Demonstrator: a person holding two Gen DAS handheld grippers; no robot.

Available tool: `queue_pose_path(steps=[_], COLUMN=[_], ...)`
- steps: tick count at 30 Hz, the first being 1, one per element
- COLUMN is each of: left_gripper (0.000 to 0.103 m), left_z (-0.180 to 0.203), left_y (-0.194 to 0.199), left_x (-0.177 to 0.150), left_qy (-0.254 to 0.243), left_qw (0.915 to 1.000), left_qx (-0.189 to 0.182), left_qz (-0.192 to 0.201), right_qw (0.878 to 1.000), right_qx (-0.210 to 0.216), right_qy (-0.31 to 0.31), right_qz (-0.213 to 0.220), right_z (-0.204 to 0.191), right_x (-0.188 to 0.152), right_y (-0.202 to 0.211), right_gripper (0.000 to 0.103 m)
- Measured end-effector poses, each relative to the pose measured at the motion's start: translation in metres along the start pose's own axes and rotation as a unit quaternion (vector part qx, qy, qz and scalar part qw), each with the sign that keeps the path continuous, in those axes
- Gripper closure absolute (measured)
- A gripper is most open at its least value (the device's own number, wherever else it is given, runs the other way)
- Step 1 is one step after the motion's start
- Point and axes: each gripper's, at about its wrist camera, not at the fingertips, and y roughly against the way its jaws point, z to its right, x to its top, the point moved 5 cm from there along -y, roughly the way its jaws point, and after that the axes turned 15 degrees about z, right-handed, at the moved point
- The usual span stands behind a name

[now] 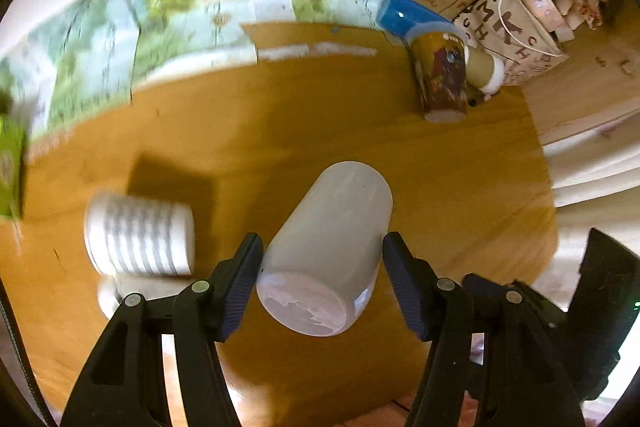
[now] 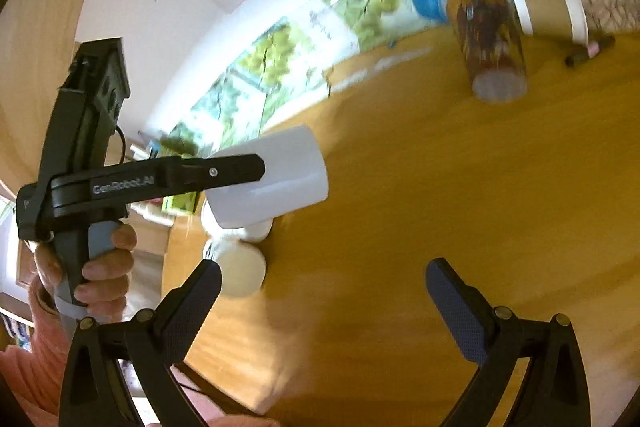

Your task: Flip cup upright

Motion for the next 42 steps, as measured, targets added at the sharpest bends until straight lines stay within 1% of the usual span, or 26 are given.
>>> queue_pose_path(steps=[7,9,10,14,17,19,22,27,32,35,38,42], left_gripper=[0.037,0.037,0.037,0.037,0.037,0.037,0.037,0.037,0.037,0.037,0.037,0.034], left_z=[-0.008,-0.008,-0.009,-0.01,-0.01,-0.011,-0.01,-0.009,-0.012,-0.014,-0.016,-0.018], left_y=[0.007,0.007,0.006,0.004,0.006,0.01,0.013,0.018,0.023,0.028,0.032,0.037], left_x=[-0.056,-0.07,-0.08,-0.103,-0.12,-0.13,-0.142,-0.158,-0.173,-0.179,-0.184,-0.19], left_qy=[0.039,0.04,0.04,0.053,0.051,0.057,0.057,0.052,0.065,0.064,0.066,0.067], left_qw=[0.9988,0.9988,0.9989,0.998,0.9981,0.9974,0.997,0.9964,0.9939,0.9937,0.9924,0.9924], left_qx=[-0.028,-0.028,-0.022,-0.031,-0.029,-0.038,-0.047,-0.059,-0.078,-0.081,-0.092,-0.092], left_qz=[0.005,-0.001,-0.005,-0.016,-0.019,-0.019,-0.022,-0.031,-0.044,-0.045,-0.047,-0.048], right_qw=[0.999,0.999,0.999,0.999,0.999,0.998,0.997,0.995,0.993,0.992,0.991,0.989], right_qx=[-0.008,-0.011,-0.012,-0.021,-0.029,-0.036,-0.044,-0.063,-0.07,-0.071,-0.071,-0.074], right_qy=[-0.001,-0.002,-0.001,-0.011,-0.023,-0.025,-0.036,-0.055,-0.069,-0.078,-0.089,-0.11], right_qz=[-0.033,-0.038,-0.039,-0.039,-0.039,-0.043,-0.044,-0.058,-0.067,-0.067,-0.066,-0.068], right_z=[-0.013,-0.016,-0.016,-0.015,-0.014,-0.012,-0.01,-0.005,-0.003,-0.003,-0.001,0.003], right_x=[-0.048,-0.061,-0.065,-0.084,-0.092,-0.099,-0.109,-0.127,-0.141,-0.148,-0.153,-0.162], right_y=[0.006,0.008,0.009,0.016,0.019,0.021,0.027,0.028,0.028,0.029,0.03,0.032], right_gripper=[0.0,0.0,0.0,0.0,0.0,0.0,0.0,0.0,0.0,0.0,0.0,0.0])
